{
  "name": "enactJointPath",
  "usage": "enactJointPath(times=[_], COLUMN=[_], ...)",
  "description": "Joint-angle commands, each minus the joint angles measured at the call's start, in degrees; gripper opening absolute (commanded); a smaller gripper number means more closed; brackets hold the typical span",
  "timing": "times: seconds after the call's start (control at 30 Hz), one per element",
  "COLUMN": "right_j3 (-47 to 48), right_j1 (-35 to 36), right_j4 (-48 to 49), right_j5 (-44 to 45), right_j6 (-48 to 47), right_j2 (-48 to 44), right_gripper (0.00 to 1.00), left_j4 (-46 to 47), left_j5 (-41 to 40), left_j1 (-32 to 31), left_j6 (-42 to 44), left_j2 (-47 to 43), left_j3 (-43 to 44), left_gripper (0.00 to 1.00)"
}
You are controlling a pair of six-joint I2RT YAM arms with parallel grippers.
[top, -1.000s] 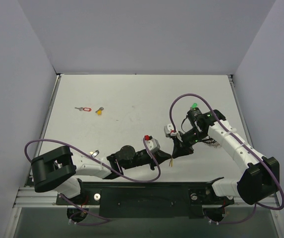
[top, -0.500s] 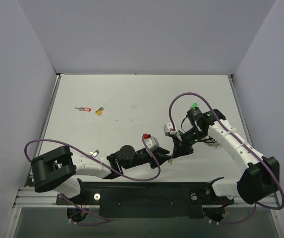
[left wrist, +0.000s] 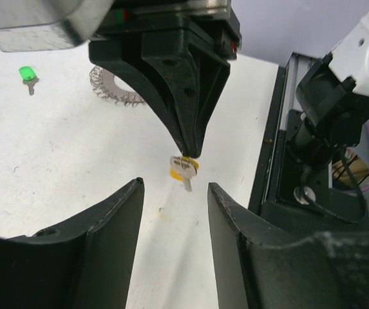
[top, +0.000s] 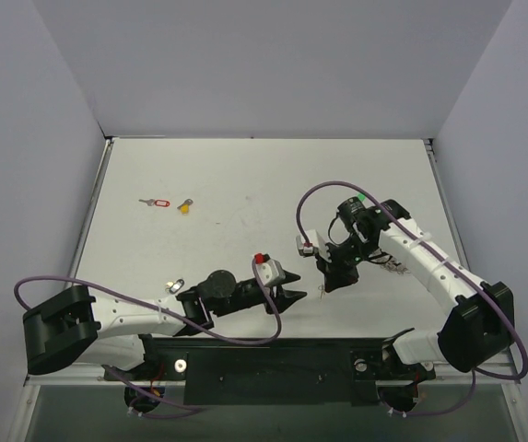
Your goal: Put the keys on the keyring
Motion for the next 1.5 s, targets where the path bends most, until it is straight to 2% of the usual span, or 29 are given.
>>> enactJointPath(times=[0.0, 0.13, 0.27, 0.53, 0.93, 1.47], right_j3=[2.71, 2.88, 3.06, 3.32, 3.41, 3.50], right_j1=[1.03, 1.38, 1.56, 1.64, 1.64, 1.64], right_j4=[-3.26, -3.26, -3.26, -3.35, -3.61, -4.05], right_j5=[4.86, 5.83, 6.53, 7.06, 6.36, 5.83], right_j6=[1.16, 1.60, 2.13, 2.48, 2.48, 1.95], right_j2=[1.21, 1.65, 2.17, 2.79, 2.88, 2.88], right_gripper=[0.00, 0.00, 0.00, 0.00, 0.00, 0.00], left_j4=[-7.12, -6.60, -4.85, -1.77, 0.52, -0.97], left_j5=[0.03, -0.93, -4.09, -3.05, 0.29, 1.96], left_j1=[0.29, -0.15, -0.85, -1.29, -1.56, -1.56], left_j6=[4.85, 4.33, 4.67, 5.55, 4.94, 5.55], left_j2=[-0.16, 3.70, 8.28, 14.08, 16.63, 17.95], left_j3=[3.33, 5.97, 9.05, 13.09, 13.97, 14.94], left_gripper=[0.54, 0.54, 0.45, 0.35, 0.31, 0.21])
